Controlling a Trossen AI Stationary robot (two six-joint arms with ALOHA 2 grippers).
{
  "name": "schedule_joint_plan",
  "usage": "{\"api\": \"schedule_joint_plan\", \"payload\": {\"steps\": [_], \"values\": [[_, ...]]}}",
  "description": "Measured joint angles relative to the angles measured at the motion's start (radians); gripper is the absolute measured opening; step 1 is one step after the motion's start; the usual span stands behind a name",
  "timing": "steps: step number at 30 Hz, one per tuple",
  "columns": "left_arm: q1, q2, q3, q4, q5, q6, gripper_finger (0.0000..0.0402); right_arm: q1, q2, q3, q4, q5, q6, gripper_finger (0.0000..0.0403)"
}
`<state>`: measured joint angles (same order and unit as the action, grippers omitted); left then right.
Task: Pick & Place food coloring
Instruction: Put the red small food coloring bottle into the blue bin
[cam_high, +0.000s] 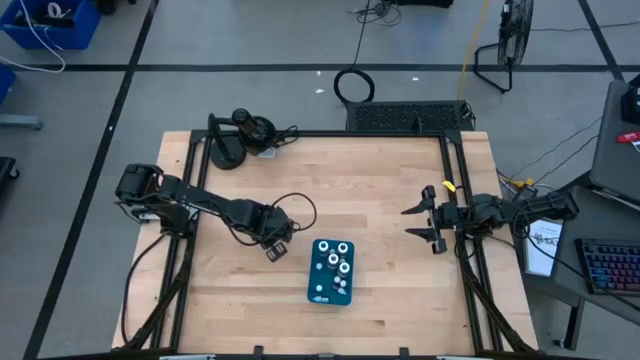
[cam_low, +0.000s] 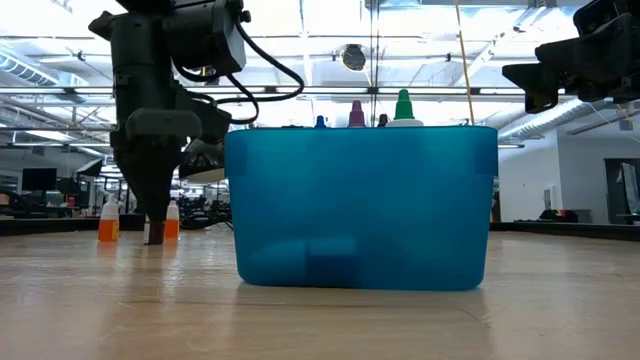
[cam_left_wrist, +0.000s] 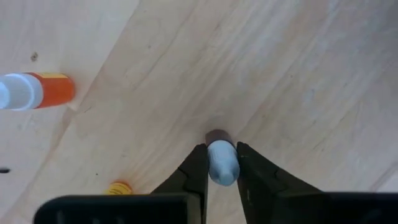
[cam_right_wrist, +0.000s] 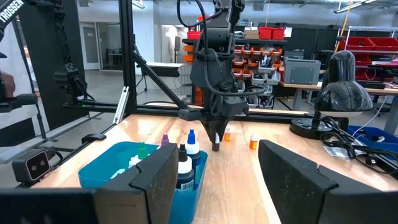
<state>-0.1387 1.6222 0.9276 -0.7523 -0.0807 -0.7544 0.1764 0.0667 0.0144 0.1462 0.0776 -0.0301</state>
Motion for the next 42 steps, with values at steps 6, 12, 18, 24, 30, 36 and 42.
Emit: {"api": "schedule_joint_plan", "payload": {"steps": [6, 12, 18, 24, 30, 36, 42], "values": [[-0.015, 0.001, 0.034, 0.021, 0.002, -0.004, 0.0058, 0.0, 0.0, 0.0, 0.0, 0.0, 0.0, 0.0212], [-0.097, 0.001, 0.213, 0.024, -0.029, 0.03, 0.0058, 0.0, 0.0, 0.0, 0.0, 0.0, 0.0, 0.0212], [-0.203, 0.015, 0.437, 0.039, -0.117, 0.13, 0.0058, 0.0, 0.0, 0.0, 0.0, 0.0, 0.0, 0.0212], [-0.25, 0.169, 0.655, 0.011, -0.123, 0.279, 0.0058, 0.0, 0.0, 0.0, 0.004, 0.0, 0.0, 0.0212], [-0.233, 0.405, 0.863, -0.192, -0.05, 0.34, 0.0058, 0.0, 0.001, 0.0, 0.0, 0.0, 0.0, 0.0212], [-0.205, 0.541, 0.915, -0.238, -0.013, 0.341, 0.0058, 0.0, 0.001, 0.0, 0.0, 0.0, 0.0, 0.0212], [-0.185, 0.586, 0.916, -0.239, 0.04, 0.341, 0.0058, 0.0, 0.001, 0.0, 0.0, 0.0, 0.0, 0.0212]]}}
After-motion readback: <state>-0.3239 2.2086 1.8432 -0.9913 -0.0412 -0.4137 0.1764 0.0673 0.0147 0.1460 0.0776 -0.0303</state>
